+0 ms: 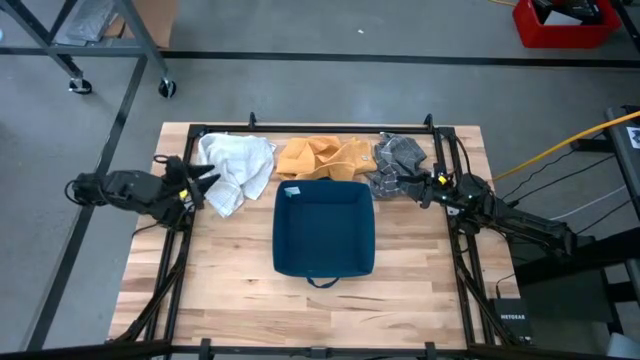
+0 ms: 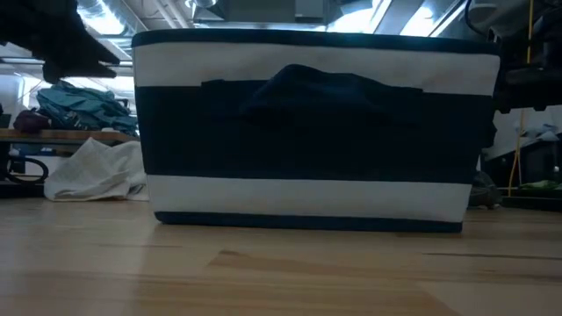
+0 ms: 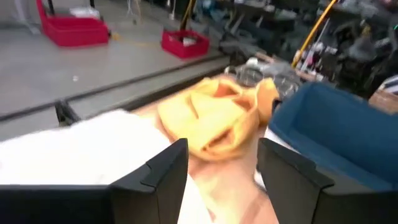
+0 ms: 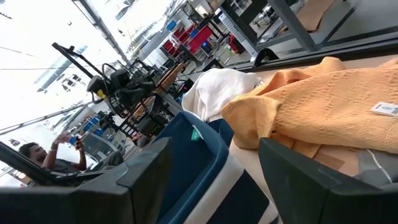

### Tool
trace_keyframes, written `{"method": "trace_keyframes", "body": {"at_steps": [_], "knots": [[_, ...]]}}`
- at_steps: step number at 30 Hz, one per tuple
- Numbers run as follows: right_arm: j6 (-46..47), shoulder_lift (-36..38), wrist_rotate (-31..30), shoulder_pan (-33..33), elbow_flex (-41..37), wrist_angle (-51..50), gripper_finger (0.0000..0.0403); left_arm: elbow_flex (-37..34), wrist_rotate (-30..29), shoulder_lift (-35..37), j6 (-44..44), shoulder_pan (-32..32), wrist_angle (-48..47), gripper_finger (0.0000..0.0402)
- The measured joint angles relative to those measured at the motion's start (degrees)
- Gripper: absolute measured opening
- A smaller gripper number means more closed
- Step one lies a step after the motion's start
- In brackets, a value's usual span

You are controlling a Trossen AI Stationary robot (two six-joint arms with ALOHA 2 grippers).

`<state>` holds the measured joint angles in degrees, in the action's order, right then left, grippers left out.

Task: Fold towel
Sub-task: Fold the white towel

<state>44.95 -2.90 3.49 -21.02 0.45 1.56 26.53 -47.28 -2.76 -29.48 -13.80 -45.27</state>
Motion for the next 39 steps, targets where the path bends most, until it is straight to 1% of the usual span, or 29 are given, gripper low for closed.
{"method": "trace_keyframes", "body": {"at_steps": [3, 6, 11, 15, 17, 21, 26, 32, 36, 39], "knots": [[1.42, 0.0, -0.01, 0.0, 0.0, 0.0, 0.0248, -0.35, 2.09, -3.74, -1.82, 0.0, -0.33, 0.0184], [1.98, 0.0, -0.01, 0.0, 0.01, 0.01, 0.0248, -0.43, 4.9, -9.81, -3.12, -0.02, -0.31, 0.0184], [1.98, 0.0, -0.01, 0.0, 0.01, 0.0, 0.0248, -0.43, 5.26, -22.16, -3.12, 0.81, -0.16, 0.0184], [1.96, 0.0, -0.02, 0.0, 0.01, 0.0, 0.0248, -0.43, 5.46, -31.21, -3.73, 2.99, 1.54, 0.0184], [1.96, 0.0, -0.02, 0.0, 0.0, 0.0, 0.0248, -0.43, 6.47, -35.22, -3.85, 4.39, 2.35, 0.0184], [1.95, 0.0, -0.02, 0.0, 0.01, 0.0, 0.0248, -0.43, 7.81, -41.95, -7.87, 6.86, 4.32, 0.0184], [1.94, 0.0, -0.02, 0.0, 0.02, -0.02, 0.0248, -0.43, 8.08, -46.9, -11.89, 9.07, 5.53, 0.0184], [1.92, 0.0, -0.04, 0.0, 0.0, -0.1, 0.0248, -0.43, 11.63, -50.38, -16.14, 10.95, 5.46, 0.0184], [1.92, 0.0, -0.06, 0.0, 0.0, -0.13, 0.0248, -0.43, 13.49, -53.35, -16.96, 12.11, 5.35, 0.0184], [1.64, 0.0, -0.05, 0.0, 0.0, -0.15, 0.0248, -0.43, 13.65, -55.76, -17.76, 13.25, 5.45, 0.0184]]}}
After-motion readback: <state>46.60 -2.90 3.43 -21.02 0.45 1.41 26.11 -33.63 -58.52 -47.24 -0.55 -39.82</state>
